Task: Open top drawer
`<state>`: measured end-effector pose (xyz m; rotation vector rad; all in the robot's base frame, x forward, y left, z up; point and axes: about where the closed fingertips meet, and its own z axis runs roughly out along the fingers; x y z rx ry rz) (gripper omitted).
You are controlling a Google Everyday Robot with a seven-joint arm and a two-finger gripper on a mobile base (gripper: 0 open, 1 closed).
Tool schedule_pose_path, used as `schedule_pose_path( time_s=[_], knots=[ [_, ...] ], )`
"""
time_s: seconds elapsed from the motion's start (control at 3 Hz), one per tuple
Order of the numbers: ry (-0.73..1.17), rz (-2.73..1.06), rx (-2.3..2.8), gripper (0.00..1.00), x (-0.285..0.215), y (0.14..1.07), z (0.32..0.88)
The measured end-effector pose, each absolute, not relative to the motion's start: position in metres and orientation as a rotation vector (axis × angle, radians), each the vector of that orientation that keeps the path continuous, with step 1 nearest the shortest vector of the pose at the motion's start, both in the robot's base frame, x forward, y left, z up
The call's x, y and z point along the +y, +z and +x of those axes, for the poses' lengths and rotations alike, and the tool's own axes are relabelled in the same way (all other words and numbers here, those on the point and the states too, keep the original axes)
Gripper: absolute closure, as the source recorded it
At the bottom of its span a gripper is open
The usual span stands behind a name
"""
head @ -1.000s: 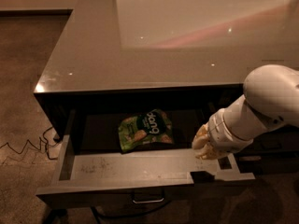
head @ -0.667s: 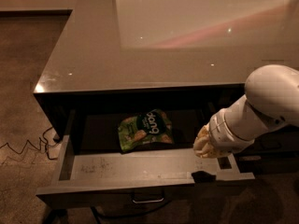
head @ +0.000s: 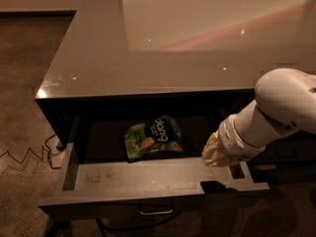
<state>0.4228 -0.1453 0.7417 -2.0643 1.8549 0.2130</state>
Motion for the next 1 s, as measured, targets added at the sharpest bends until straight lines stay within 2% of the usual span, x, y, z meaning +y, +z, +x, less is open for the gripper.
schedule_pose_path(
  time_s=[1.0],
  knots=[
    [0.353,-2.099,1.917,1.00,-0.132,0.686,0.429]
  ],
)
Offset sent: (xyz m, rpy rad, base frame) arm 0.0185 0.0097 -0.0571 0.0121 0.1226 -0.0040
